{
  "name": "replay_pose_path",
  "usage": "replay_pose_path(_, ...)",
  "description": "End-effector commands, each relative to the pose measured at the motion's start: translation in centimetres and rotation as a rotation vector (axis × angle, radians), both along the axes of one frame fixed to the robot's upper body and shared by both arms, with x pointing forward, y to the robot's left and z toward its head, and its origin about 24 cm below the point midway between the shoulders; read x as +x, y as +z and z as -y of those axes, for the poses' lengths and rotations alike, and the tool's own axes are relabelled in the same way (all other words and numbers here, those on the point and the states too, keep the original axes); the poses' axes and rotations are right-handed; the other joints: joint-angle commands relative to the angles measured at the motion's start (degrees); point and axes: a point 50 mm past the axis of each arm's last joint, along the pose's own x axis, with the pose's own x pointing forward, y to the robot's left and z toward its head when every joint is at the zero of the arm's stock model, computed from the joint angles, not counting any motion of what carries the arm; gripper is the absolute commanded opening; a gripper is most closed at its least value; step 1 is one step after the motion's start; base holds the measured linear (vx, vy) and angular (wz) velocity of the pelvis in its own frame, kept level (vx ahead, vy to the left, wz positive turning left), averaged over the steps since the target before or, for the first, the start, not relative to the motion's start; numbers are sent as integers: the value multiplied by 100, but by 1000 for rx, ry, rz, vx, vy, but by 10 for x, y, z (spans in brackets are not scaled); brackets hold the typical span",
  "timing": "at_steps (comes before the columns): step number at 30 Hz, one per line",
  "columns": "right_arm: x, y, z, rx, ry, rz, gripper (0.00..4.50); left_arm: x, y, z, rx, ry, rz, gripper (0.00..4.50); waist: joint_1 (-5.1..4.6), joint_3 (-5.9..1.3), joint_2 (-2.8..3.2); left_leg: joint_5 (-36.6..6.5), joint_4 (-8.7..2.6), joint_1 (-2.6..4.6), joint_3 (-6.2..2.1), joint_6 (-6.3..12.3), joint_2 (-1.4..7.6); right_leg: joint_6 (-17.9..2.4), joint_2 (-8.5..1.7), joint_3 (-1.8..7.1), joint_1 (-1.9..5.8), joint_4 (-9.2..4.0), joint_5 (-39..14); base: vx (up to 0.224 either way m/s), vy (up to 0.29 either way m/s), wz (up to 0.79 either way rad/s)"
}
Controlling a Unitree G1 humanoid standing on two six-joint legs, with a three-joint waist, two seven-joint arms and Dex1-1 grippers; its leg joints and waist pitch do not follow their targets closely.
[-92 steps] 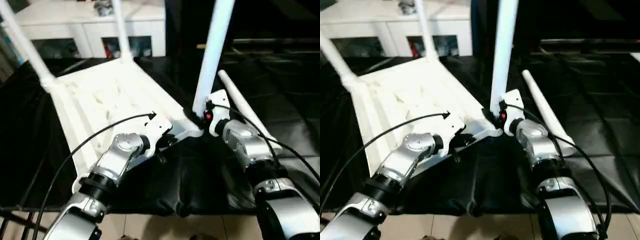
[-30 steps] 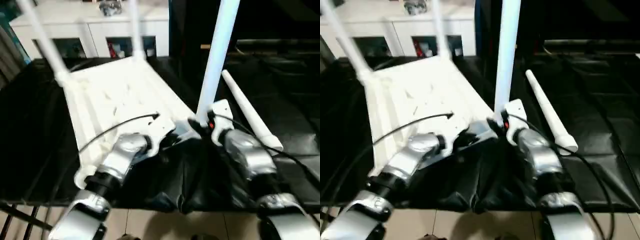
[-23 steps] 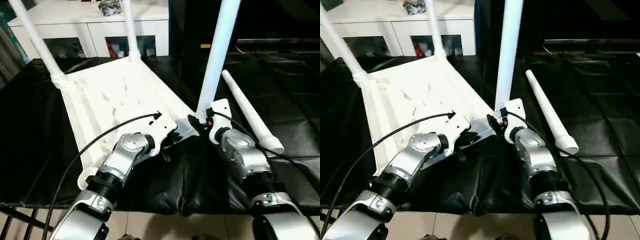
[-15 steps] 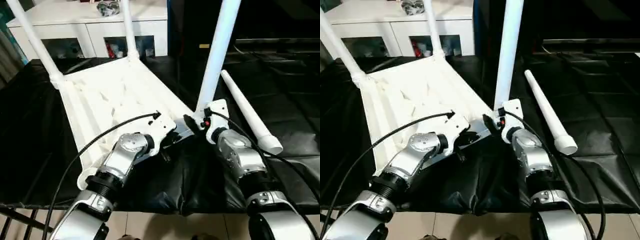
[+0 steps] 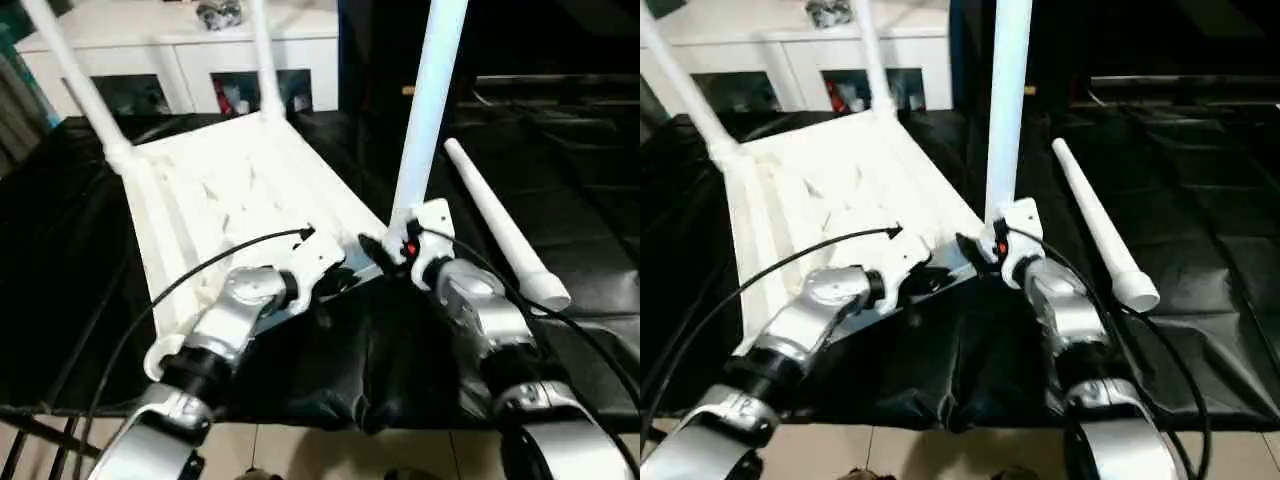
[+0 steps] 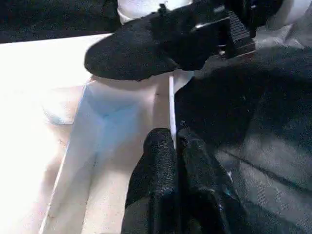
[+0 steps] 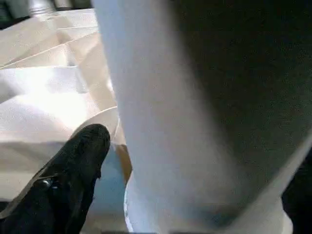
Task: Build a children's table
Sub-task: Insert table leg to table base
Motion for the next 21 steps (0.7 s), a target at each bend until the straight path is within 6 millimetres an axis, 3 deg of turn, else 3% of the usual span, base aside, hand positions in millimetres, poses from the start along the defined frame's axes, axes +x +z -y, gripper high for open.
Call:
replay_pose_path(1, -9, 4, -9, -23, 184, 15, 441, -12, 19, 18, -98, -227, 68, 0, 18, -370, -76, -1513, -403, 88, -130, 452, 252, -1236, -290, 192, 293, -466, -1782, 0, 0, 0)
replay_pose_path(2, -9, 4, -9, -23, 184, 15, 441, -12, 19, 18, -98, -227, 68, 0, 44, -374, -94, -1532, -398, 90, -121, 461, 255, -1212, -286, 198, 298, -463, -1763, 0, 0, 0)
replay_pose_path(3, -21, 3, -4, -66, 347, 13, 441, -15, 17, 9, -78, -274, 55, 0, 72, -375, -72, -1564, -402, 90, -128, 466, 265, -1214, -283, 188, 312, -456, -1746, 0, 0, 0)
replay_pose_path(5, -29, 4, 0, -83, 431, 6, 441, -17, 17, 5, -71, -304, 46, 0, 107, -372, -78, -1549, -407, 101, -118, 499, 288, -1227, -273, 200, 289, -450, -1665, 0, 0, 0)
replay_pose_path(10, -42, 6, 7, -80, 573, -15, 441, -24, 16, 0, -62, -368, 25, 0, 175, -368, -86, -1532, -413, 102, -114, 471, 306, -1273, -293, 219, 279, -430, -1660, 0, 0, 0)
replay_pose_path(13, -54, 9, 14, -90, 688, -42, 441, -28, 15, -7, -55, -410, 6, 0, 195, -369, -104, -1480, -412, 91, -121, 464, 298, -1242, -291, 217, 312, -427, -1687, 0, 0, 0)
replay_pose_path(14, -56, 10, 15, -91, 703, -47, 441, -28, 15, -8, -54, -415, 4, 0, 211, -369, -91, -1483, -410, 101, -115, 497, 308, -1247, -294, 225, 289, -429, -1665, 0, 0, 0)
replay_pose_path(21, -67, 13, 19, -117, 811, -73, 377, -30, 15, -16, -45, -440, -15, 0, 217, -352, -108, -1604, -418, 102, -120, 421, 298, -1156, -304, 225, 275, -471, -2067, 0, 0, 0)
